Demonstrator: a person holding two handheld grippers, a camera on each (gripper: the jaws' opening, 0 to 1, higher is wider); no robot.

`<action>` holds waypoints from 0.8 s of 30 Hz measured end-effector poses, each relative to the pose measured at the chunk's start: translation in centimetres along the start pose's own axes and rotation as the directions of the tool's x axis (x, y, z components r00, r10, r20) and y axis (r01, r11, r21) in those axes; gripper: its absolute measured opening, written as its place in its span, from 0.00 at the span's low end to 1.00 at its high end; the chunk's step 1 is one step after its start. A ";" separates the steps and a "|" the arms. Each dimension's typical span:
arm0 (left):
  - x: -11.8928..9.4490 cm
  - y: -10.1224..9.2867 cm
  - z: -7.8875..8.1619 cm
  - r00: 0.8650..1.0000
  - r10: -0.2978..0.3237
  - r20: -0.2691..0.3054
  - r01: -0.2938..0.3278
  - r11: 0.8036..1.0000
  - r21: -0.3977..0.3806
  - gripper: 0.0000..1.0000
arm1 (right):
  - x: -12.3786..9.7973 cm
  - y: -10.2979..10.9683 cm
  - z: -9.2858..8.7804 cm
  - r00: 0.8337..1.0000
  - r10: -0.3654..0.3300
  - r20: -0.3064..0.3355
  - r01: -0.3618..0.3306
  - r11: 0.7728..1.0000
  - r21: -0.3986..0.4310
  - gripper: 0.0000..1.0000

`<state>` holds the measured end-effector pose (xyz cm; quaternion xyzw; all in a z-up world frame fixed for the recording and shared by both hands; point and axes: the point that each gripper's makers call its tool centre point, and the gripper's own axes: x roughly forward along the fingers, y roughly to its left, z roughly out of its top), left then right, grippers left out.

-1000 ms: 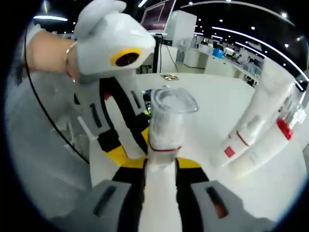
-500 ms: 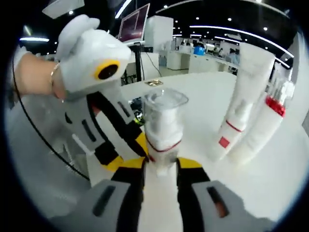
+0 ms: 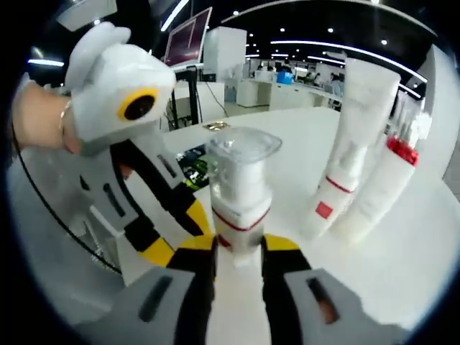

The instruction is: Arrange the skincare products in the storage area until every visible bottle or jar stands upright without overlapping.

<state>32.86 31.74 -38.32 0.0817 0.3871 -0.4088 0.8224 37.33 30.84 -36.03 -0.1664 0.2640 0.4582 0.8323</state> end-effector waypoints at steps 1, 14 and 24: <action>0.0 0.0 0.0 1.000 0.001 0.000 -0.001 1.000 -0.001 0.24 | -0.2 -0.8 -0.2 1.000 -0.023 0.000 0.023 1.000 0.014 0.24; 0.1 0.0 0.1 1.000 0.010 0.006 -0.010 1.000 0.014 0.24 | -1.1 -7.4 -1.0 0.973 -0.229 -0.030 0.231 0.962 0.144 0.24; 0.3 0.2 0.3 1.000 0.008 0.003 -0.008 1.000 0.026 0.24 | -0.2 -8.9 -0.8 0.976 -0.217 -0.034 0.220 0.970 0.101 0.25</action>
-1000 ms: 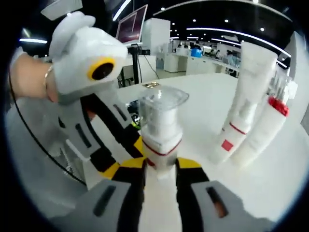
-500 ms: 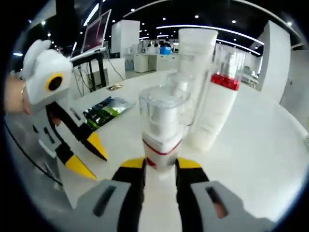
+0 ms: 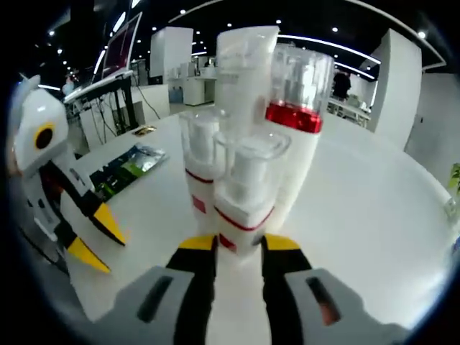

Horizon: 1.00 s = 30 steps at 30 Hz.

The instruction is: Arrange the skincare products in the storage area until every visible bottle or jar stands upright without overlapping.

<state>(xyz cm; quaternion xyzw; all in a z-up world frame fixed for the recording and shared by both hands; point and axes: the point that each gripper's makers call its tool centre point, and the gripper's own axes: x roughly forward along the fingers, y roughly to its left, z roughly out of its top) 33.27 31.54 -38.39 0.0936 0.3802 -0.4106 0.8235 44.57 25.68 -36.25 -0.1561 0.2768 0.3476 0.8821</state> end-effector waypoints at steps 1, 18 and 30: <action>0.0 0.0 0.0 1.000 -0.001 0.000 0.001 1.000 0.001 0.24 | 0.1 0.0 -0.2 1.000 0.003 -0.014 -0.003 1.000 -0.010 0.25; 0.1 0.1 0.2 1.000 -0.010 0.012 0.010 1.000 -0.018 0.23 | 0.0 -0.2 -1.3 0.997 -0.014 -0.072 0.010 0.998 -0.055 0.18; 0.2 0.2 0.2 1.000 -0.003 0.013 0.003 1.000 -0.015 0.23 | -0.1 0.0 -1.3 0.997 -0.018 -0.072 0.014 0.998 -0.059 0.17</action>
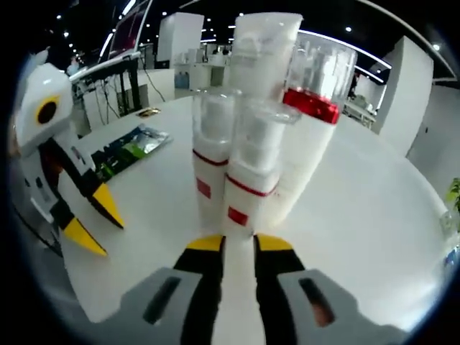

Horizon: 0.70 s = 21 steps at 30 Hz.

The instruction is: Arrange the skincare products in the storage area until every visible bottle or jar stands upright without overlapping.

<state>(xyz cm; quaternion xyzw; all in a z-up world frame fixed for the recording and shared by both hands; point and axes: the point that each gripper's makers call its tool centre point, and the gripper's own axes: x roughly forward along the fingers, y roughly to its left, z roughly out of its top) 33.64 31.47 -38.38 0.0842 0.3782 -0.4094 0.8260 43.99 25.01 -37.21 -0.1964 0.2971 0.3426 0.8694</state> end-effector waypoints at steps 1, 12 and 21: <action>0.0 0.0 0.0 1.000 0.000 0.000 0.000 1.000 0.000 0.23 | -0.1 0.0 0.0 1.000 0.003 -0.002 -0.003 1.000 0.005 0.17; -3.6 3.7 3.4 0.981 0.132 0.143 -0.107 0.980 -0.170 0.24 | -3.0 -1.0 1.2 0.998 0.049 0.026 -0.052 0.983 0.178 0.18; -10.0 7.6 7.7 0.862 0.331 0.384 -0.238 0.933 -0.270 0.23 | -5.6 0.9 2.7 0.985 0.125 0.115 -0.147 0.967 0.210 0.19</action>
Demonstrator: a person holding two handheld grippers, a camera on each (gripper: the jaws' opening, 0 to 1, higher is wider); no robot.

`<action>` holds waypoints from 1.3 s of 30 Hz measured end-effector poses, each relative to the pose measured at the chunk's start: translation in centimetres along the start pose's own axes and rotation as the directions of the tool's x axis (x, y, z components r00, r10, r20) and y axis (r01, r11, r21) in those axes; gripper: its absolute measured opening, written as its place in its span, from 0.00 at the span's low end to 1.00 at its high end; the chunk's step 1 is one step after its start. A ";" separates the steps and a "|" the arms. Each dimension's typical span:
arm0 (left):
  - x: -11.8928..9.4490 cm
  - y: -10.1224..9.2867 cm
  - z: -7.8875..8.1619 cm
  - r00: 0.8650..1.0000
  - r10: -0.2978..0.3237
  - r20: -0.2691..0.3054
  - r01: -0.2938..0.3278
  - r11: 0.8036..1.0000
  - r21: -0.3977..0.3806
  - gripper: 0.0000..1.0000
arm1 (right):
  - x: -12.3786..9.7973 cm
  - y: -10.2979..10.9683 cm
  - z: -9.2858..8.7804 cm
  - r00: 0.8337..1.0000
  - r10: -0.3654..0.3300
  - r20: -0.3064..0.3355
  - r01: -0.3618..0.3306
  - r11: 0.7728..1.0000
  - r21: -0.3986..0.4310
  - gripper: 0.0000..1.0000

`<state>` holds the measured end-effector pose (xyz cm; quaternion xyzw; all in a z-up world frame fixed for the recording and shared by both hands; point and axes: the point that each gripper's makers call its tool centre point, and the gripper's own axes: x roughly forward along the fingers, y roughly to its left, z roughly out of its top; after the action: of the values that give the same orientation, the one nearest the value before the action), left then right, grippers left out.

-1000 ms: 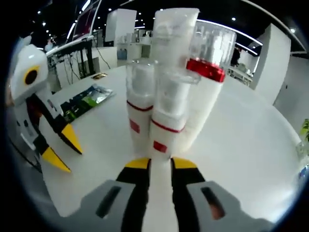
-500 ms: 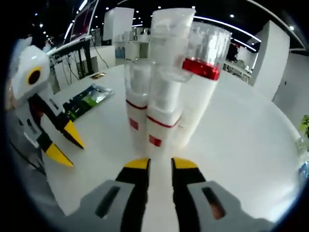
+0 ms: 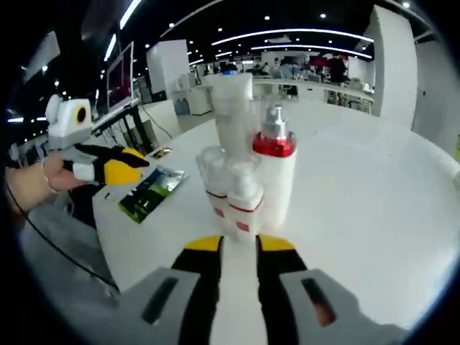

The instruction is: Arrange the skincare products in the storage area until every visible bottle or jar stands upright without overlapping.

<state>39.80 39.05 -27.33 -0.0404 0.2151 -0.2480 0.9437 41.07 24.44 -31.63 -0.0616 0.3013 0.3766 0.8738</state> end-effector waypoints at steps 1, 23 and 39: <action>-0.2 0.3 0.3 1.000 0.010 0.010 -0.010 1.000 0.004 0.23 | 0.0 0.4 0.0 1.000 0.009 0.002 -0.009 1.000 -0.003 0.19; -9.7 10.2 -4.1 0.964 0.262 -0.050 -0.266 0.959 -0.095 0.16 | 3.5 11.0 2.6 0.971 0.235 0.048 -0.231 0.970 -0.078 0.25; -6.2 10.2 -12.2 0.939 0.194 -0.284 -0.220 0.974 -0.062 0.01 | 11.3 14.7 -0.6 0.957 0.257 -0.136 -0.269 0.960 -0.076 0.36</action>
<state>34.31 51.35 -37.86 -0.0262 0.3590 -0.1403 0.9224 36.66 41.70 -36.84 -0.0853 0.3428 0.4988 0.7915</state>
